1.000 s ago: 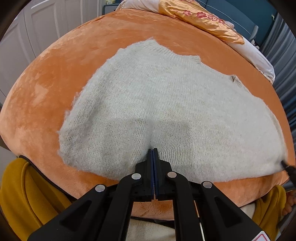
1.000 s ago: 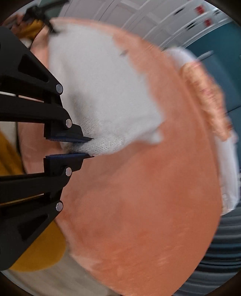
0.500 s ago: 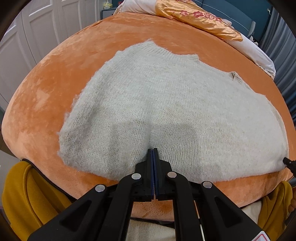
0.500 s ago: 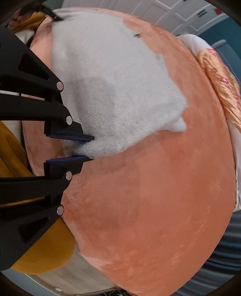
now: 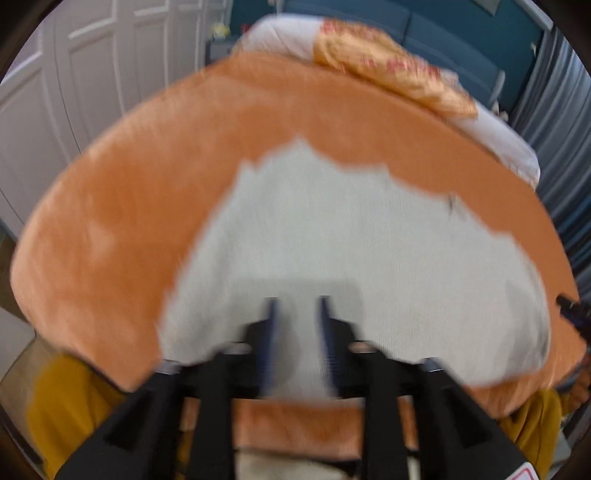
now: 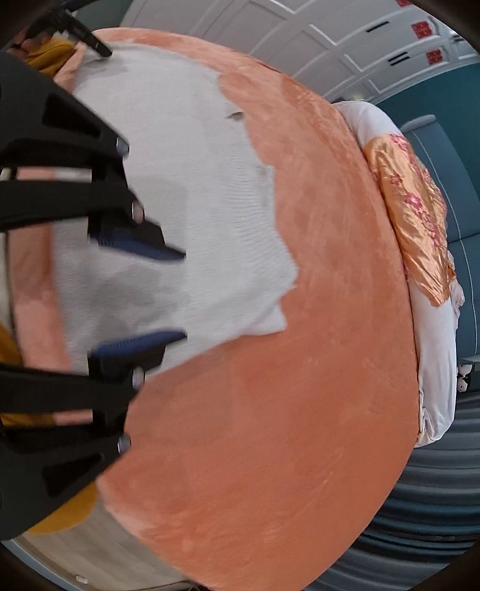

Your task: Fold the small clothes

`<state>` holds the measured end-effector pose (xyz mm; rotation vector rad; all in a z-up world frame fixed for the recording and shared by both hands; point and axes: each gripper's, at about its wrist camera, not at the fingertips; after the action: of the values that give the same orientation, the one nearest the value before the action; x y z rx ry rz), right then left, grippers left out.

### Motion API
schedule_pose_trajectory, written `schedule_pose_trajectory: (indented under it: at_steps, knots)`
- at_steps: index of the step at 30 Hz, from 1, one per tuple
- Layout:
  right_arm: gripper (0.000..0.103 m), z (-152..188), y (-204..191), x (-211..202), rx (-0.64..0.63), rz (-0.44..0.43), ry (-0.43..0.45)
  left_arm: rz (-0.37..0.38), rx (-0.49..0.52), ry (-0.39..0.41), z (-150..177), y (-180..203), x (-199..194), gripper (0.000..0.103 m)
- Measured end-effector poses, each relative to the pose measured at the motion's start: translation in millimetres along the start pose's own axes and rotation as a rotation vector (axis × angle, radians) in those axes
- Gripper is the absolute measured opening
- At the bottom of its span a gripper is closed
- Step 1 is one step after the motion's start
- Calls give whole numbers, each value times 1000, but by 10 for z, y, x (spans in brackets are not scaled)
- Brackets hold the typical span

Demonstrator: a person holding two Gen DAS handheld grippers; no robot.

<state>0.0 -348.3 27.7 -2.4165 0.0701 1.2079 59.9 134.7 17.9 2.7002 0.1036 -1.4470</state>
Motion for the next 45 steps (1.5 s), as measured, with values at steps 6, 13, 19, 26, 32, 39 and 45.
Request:
schedule_pose_trajectory:
  at_steps: [6, 13, 19, 26, 32, 39, 45]
  knots:
    - [67, -387, -20, 497, -22, 44, -10, -21, -97, -50, -652, -159, 492, 64]
    - [6, -527, -1, 780, -3, -25, -42, 43, -125, -211, -827, -169, 1061, 6]
    - [5, -512, 518, 800, 97, 61, -35, -35, -149, -190, -833, -284, 1117, 7]
    - [14, -497, 399, 787, 19, 102, -73, -66, -111, -181, -837, -133, 1068, 13]
    - [16, -278, -237, 186, -89, -73, -1, -84, -66, -73, -611, -151, 399, 54]
    - [16, 409, -1306, 484, -249, -262, -173, -81, -85, -149, -132, -162, 242, 59]
    - [16, 414, -1803, 901, -290, -236, -214, -99, -67, -161, 46, -191, 186, 59]
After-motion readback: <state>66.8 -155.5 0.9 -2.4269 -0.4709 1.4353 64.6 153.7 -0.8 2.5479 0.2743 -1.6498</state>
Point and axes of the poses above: each gripper's, at about its wrist camera, not at the fingertips, and x roughly the way its jaws point, y to its right, z to its underside, and after that the axes turned 11 degrees about -z, right-handed
